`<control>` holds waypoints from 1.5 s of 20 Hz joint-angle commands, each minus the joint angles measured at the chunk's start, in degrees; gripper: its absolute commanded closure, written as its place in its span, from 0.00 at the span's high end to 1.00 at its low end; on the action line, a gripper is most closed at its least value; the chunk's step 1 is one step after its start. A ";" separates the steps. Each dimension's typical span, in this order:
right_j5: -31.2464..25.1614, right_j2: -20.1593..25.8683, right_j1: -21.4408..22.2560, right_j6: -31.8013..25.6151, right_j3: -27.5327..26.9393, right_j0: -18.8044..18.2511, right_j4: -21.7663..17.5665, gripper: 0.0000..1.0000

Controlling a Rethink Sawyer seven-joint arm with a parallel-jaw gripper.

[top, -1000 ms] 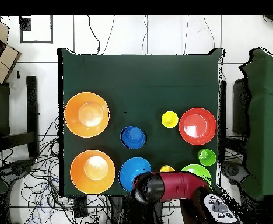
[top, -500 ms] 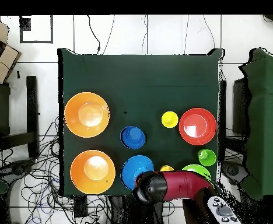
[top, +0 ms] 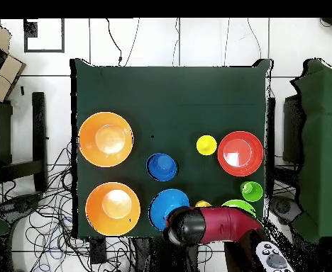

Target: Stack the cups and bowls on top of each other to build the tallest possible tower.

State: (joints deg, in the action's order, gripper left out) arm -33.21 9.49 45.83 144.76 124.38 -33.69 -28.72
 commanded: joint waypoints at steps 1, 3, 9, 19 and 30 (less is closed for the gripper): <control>-4.58 6.12 0.50 -6.65 -3.85 -0.15 2.23 0.00; -4.70 6.16 0.57 -6.55 -4.11 -0.11 2.13 0.00; -6.40 6.73 2.17 -7.33 -3.85 -0.81 2.48 0.00; -11.06 8.91 4.95 -9.80 -4.47 -3.25 3.76 0.00; -13.93 11.09 7.13 -10.12 -5.25 -4.45 4.18 0.00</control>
State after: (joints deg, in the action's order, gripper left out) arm -43.10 14.89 52.19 144.76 122.87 -38.25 -26.16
